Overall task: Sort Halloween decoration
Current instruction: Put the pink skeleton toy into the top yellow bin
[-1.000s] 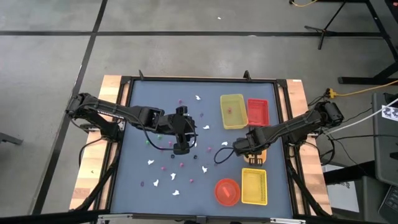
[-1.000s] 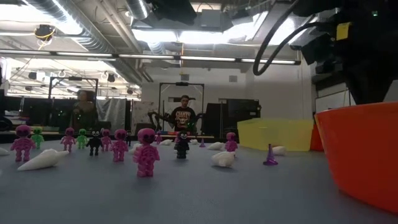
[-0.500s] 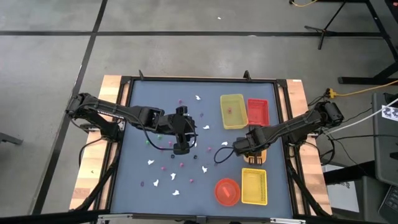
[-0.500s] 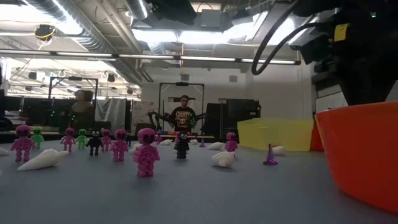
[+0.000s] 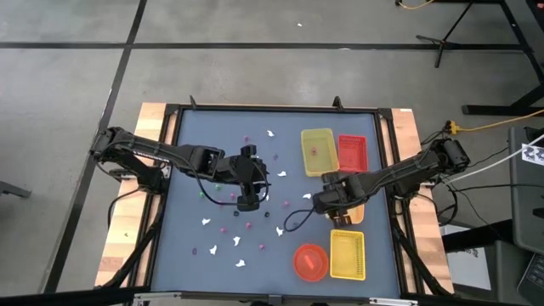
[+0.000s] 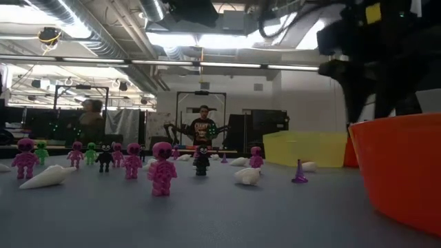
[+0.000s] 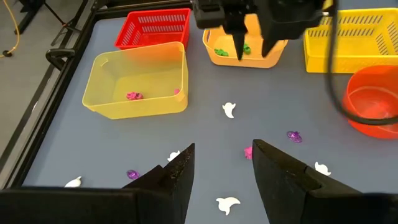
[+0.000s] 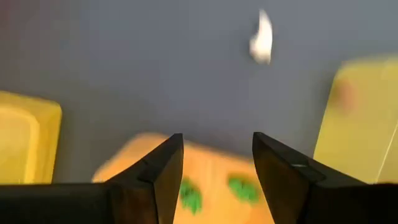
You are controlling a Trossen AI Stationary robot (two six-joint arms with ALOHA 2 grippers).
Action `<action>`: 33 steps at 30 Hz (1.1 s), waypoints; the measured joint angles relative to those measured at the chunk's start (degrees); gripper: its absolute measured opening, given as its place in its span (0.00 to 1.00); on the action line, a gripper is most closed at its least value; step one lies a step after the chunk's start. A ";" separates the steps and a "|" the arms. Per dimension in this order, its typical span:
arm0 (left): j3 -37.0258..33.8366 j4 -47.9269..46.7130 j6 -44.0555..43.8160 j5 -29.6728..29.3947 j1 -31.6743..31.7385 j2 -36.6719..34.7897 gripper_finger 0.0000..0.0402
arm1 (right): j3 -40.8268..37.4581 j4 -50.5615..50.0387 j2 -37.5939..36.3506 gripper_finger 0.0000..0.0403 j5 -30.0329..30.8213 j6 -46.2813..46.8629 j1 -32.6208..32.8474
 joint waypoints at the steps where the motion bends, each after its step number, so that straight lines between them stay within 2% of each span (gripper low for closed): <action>1: 0.02 0.00 0.00 0.00 0.00 0.00 0.36 | 0.00 1.78 0.00 0.47 0.02 -1.79 0.01; 9: 0.00 0.01 -0.02 0.00 0.00 0.00 0.36 | 0.07 19.07 0.35 0.47 3.90 -14.95 -0.21; 14: 0.00 0.20 -0.04 0.00 0.00 0.00 0.36 | 0.09 25.15 2.35 0.47 2.39 -22.91 -1.37; 17: 0.02 0.57 -0.02 0.00 0.00 0.00 0.36 | 0.09 27.81 4.27 0.47 -0.51 -25.84 -3.14; 24: 0.02 0.66 -0.07 0.00 0.00 0.00 0.36 | 0.08 35.15 9.34 0.47 -4.08 -27.47 -7.14; 29: 0.02 0.63 -0.12 0.00 0.00 0.00 0.36 | 0.04 36.88 11.60 0.47 -9.32 -27.49 -8.88; 33: 0.02 0.77 -0.13 0.00 0.00 0.00 0.36 | 0.01 36.66 12.63 0.47 -9.97 -27.50 -9.15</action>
